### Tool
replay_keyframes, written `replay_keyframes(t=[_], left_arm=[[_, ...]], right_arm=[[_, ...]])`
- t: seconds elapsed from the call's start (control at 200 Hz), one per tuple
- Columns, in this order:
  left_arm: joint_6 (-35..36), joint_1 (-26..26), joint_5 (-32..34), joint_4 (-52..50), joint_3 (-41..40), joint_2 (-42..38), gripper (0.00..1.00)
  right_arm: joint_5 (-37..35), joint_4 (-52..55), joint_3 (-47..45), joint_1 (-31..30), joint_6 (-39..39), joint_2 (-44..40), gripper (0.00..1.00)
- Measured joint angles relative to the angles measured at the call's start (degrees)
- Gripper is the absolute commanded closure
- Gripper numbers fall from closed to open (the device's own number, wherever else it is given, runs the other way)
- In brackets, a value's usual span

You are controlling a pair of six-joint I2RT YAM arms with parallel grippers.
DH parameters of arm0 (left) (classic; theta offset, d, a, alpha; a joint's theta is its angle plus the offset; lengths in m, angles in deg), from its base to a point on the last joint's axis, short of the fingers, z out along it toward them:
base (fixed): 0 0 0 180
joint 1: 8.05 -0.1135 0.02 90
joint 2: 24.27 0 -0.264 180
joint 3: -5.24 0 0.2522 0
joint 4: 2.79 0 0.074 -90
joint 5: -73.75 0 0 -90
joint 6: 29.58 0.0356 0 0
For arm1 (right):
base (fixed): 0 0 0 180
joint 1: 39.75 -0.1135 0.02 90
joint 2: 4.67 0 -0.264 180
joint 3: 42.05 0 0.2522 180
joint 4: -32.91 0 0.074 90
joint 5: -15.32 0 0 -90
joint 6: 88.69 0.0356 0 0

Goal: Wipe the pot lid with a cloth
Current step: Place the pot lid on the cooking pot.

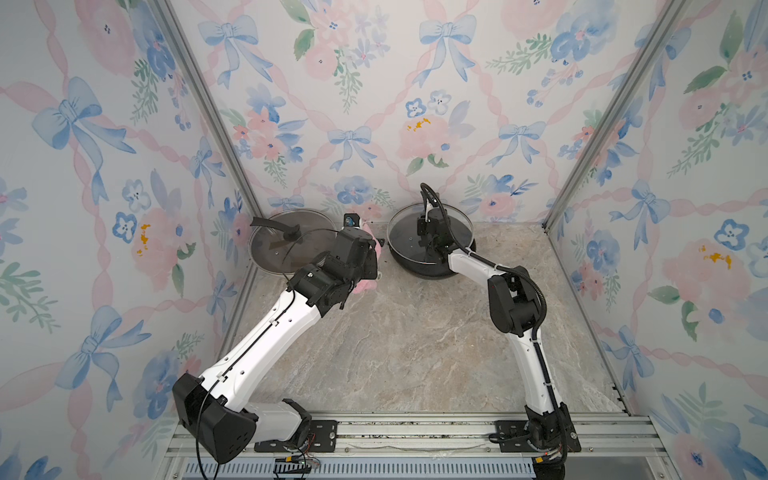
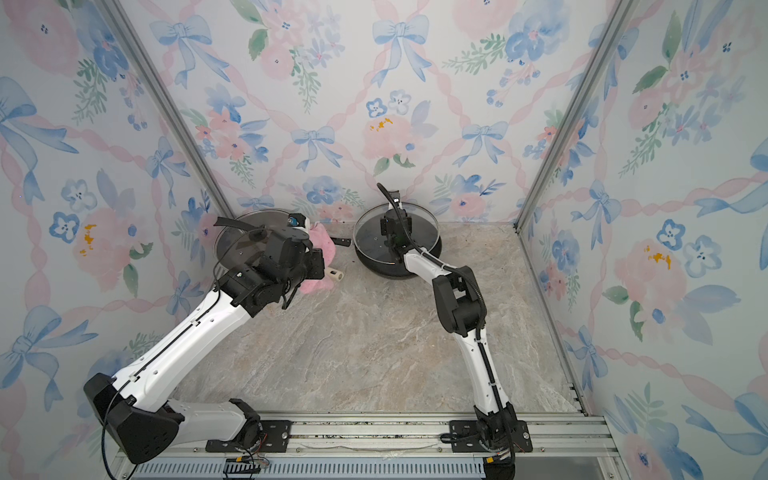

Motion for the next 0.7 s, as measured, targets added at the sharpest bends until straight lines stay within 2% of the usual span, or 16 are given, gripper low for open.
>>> replay_keyframes(t=[0.39,0.7], left_arm=[[-1.0,0.0,2.3,0.0,0.3,-0.3,0.94],[-0.3,0.0,2.3,0.0,2.7,2.4,0.94]], right_arm=[[-0.2,-7.9,-7.2,0.0,0.5,-1.0,1.0],[-0.2,-7.5,-11.3,0.1,1.1,-4.0,1.0]])
